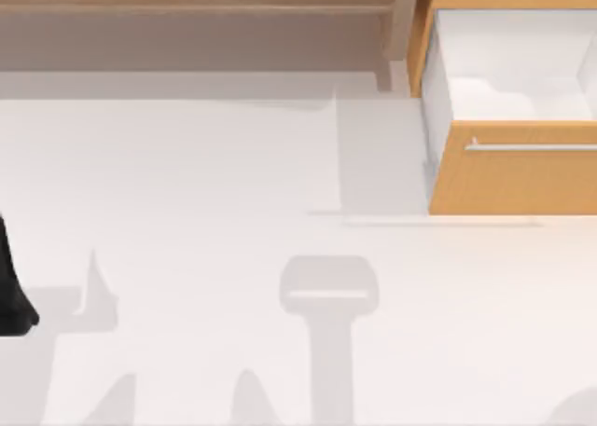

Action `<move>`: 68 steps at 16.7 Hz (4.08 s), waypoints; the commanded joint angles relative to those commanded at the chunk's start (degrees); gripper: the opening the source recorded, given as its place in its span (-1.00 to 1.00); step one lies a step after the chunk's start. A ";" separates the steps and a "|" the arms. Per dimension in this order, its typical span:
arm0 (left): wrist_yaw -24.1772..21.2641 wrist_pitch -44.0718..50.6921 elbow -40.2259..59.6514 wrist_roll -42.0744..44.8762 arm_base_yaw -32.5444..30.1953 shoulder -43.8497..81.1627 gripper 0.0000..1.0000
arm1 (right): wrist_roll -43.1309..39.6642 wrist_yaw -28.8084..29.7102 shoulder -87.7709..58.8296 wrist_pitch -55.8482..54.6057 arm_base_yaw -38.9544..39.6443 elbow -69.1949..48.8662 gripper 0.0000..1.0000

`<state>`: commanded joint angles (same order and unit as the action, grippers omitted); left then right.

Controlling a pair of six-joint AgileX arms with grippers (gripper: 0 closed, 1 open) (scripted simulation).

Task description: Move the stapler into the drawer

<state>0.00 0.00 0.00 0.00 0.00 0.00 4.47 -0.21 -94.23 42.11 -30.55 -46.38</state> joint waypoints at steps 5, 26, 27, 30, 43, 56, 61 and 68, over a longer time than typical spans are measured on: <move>0.00 0.00 0.00 0.00 0.00 0.00 1.00 | -0.12 0.05 3.17 6.34 -0.01 -3.18 -1.00; 0.00 0.00 0.00 0.00 0.00 0.00 1.00 | -3.09 -0.96 2.39 9.83 12.97 -32.28 -1.00; 0.00 0.00 0.00 0.00 0.00 0.00 1.00 | -3.10 -1.00 1.34 10.45 14.35 -34.84 -1.00; 0.00 0.00 0.00 0.00 0.00 0.00 1.00 | -2.86 -1.05 -2.46 12.67 18.58 -42.61 -1.00; 0.00 0.00 0.00 0.00 0.00 0.00 1.00 | 1.04 -0.23 -29.21 26.47 34.70 -71.29 -1.00; 0.00 0.00 0.00 0.00 0.00 0.00 1.00 | 4.54 0.82 -45.81 36.82 38.39 -82.28 -1.00; 0.00 0.00 0.00 0.00 0.00 0.00 1.00 | 4.60 0.78 -45.71 36.74 38.07 -82.19 -1.00; 0.00 0.00 0.00 0.00 0.00 0.00 1.00 | 10.74 2.41 -36.46 37.43 39.19 -85.66 -1.00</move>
<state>0.00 0.00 0.00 0.00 0.00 0.00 15.21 2.19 -130.69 79.54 8.64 -132.04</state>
